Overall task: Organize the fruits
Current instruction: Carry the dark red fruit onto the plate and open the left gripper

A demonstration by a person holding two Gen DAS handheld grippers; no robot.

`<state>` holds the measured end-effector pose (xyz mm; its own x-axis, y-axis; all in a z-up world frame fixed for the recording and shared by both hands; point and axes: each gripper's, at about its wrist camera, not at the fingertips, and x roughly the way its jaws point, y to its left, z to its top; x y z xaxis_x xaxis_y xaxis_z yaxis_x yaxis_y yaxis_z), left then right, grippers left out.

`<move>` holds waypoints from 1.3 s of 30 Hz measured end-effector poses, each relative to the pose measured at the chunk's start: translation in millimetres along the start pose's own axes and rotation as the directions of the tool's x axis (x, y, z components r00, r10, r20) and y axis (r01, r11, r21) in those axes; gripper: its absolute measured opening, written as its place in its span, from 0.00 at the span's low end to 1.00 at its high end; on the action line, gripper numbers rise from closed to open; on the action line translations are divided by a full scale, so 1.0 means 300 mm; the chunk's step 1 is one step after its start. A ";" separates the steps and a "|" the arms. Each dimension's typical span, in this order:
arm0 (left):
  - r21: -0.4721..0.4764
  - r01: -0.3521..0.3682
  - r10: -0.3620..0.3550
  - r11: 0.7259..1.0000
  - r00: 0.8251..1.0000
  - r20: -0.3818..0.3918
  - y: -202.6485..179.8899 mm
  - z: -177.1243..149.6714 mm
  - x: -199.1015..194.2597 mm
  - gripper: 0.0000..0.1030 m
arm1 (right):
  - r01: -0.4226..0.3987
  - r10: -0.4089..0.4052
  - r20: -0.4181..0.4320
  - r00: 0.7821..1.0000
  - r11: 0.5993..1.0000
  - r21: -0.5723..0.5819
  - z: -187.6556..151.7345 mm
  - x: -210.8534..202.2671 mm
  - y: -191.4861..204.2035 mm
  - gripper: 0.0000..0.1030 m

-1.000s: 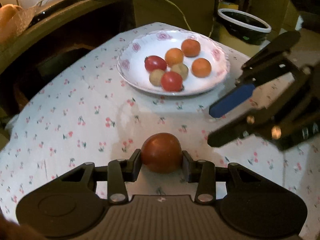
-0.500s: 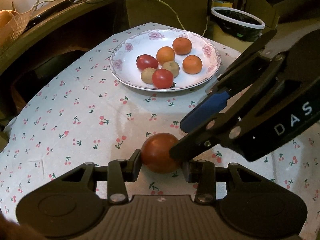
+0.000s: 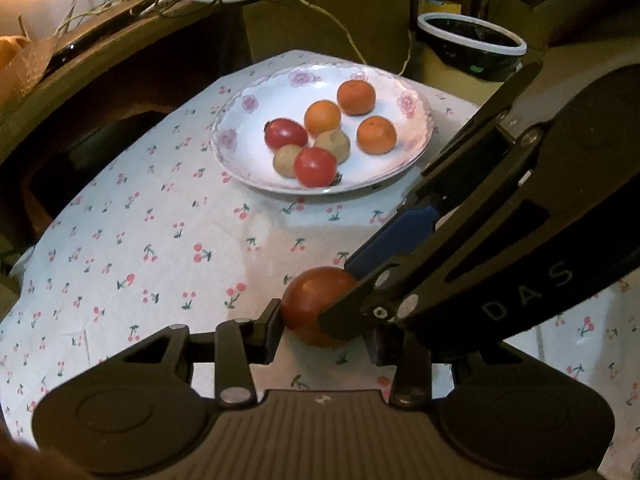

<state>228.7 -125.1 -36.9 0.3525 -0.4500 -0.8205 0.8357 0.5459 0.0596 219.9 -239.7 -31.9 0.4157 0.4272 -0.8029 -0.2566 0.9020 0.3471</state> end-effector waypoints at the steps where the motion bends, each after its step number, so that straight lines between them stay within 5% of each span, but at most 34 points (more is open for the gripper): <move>1: 0.001 0.001 -0.001 1.000 1.000 0.005 -0.001 0.006 -0.004 0.45 | 0.002 -0.002 0.001 1.000 1.000 0.001 -0.001 -0.005 -0.001 0.30; 19: 0.077 -0.030 0.024 0.997 0.996 0.085 -0.107 0.239 0.046 0.45 | 0.081 -0.090 0.152 0.984 0.994 0.069 0.010 -0.192 -0.137 0.30; 39: 0.001 -0.071 0.071 0.997 0.988 0.138 -0.080 0.366 0.142 0.45 | 0.127 -0.162 0.259 0.952 0.981 0.146 0.073 -0.212 -0.285 0.32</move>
<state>270.1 -235.1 -10.8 0.4653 -0.5035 -0.7280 0.8088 0.5759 0.1187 234.6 -342.7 0.0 0.6632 0.2769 -0.6954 -0.0717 0.9483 0.3092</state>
